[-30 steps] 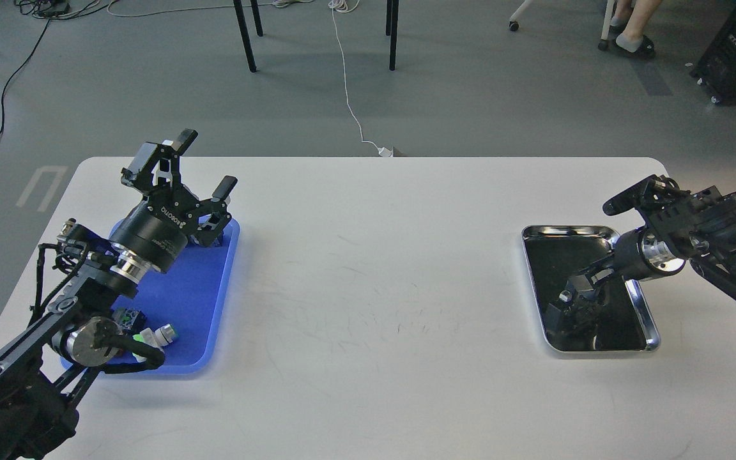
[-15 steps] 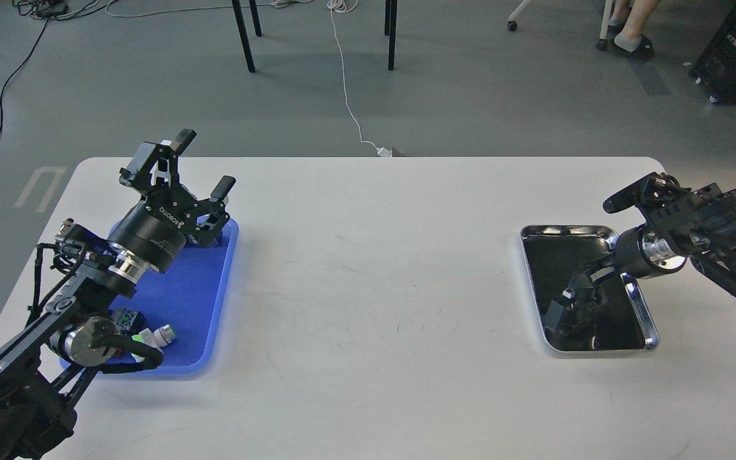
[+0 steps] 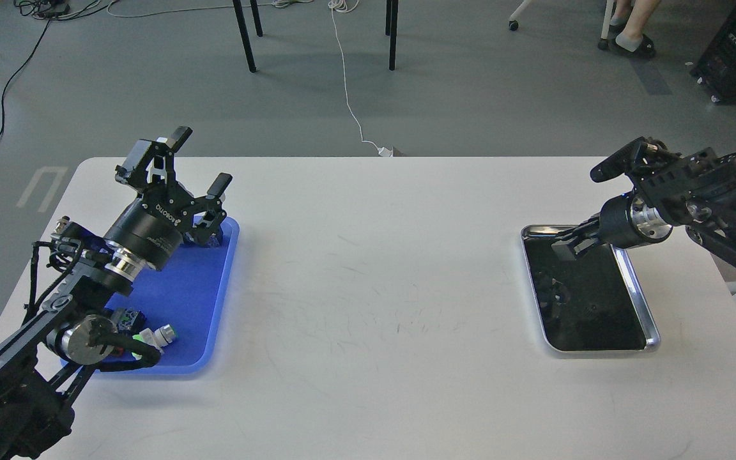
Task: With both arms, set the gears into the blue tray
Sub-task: 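Carry the black gear with the right gripper toward the table center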
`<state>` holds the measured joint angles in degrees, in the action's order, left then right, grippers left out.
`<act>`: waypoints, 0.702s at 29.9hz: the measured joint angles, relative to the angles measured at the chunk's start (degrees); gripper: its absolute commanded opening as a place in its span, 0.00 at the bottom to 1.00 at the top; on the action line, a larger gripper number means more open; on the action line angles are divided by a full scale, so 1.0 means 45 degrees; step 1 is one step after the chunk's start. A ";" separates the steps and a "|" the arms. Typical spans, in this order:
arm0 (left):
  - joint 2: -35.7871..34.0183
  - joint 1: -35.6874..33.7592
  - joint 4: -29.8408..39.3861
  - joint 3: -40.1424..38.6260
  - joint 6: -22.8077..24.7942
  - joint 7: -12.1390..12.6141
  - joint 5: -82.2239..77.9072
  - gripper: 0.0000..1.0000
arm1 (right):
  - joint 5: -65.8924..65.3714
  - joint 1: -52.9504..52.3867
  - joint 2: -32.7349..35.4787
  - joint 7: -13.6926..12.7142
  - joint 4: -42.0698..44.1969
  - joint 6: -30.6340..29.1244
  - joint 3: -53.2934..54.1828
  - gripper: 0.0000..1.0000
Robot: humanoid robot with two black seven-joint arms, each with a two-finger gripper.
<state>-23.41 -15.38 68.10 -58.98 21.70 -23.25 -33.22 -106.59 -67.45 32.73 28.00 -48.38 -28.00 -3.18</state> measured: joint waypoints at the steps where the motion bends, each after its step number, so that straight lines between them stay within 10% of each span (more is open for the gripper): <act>1: 0.0017 0.0000 0.0001 -0.0008 0.0000 -0.0007 0.0000 0.98 | 0.0009 -0.0181 -0.0018 0.0000 -0.0257 0.0001 0.0000 0.13; 21: -0.0320 0.0831 0.0866 -0.1224 -0.0076 -0.0013 -0.0020 0.98 | 0.0304 -0.2168 -0.6523 0.0002 0.0551 0.0001 -0.2026 0.13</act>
<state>-24.85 -11.64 72.00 -64.49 21.36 -23.31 -33.31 -105.23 -77.21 3.37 28.01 -45.90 -28.00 -12.30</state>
